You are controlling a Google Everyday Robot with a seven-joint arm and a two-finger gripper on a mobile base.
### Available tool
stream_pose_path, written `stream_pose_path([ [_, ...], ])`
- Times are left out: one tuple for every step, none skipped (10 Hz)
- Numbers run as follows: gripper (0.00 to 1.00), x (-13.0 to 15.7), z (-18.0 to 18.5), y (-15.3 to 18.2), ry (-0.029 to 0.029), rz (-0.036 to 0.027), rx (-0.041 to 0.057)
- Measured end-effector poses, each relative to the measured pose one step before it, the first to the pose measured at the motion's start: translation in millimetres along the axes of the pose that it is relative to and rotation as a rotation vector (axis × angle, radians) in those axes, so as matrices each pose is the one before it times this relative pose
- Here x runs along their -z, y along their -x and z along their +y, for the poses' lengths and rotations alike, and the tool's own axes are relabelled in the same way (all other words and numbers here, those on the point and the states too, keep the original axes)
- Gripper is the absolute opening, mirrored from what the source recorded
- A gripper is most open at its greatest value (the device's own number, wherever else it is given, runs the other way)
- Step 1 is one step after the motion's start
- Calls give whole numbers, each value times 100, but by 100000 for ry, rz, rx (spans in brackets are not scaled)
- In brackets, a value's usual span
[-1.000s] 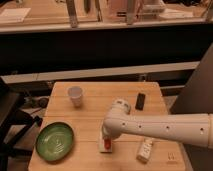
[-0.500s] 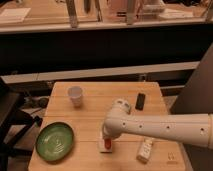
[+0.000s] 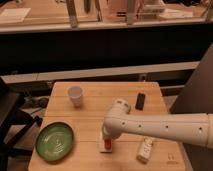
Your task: Place the pepper on the white sponge
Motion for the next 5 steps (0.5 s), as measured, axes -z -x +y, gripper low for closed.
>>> stream_pose_path([
  [49,-92,20,-6,336,-187,-73],
  [59,-75,178,73,1164,-425,-167],
  [71,44,-4,28,76,90,-40],
  [77,-3,31,53,-4,-92,-137],
  [80,-7,7,9,-23,7,11],
])
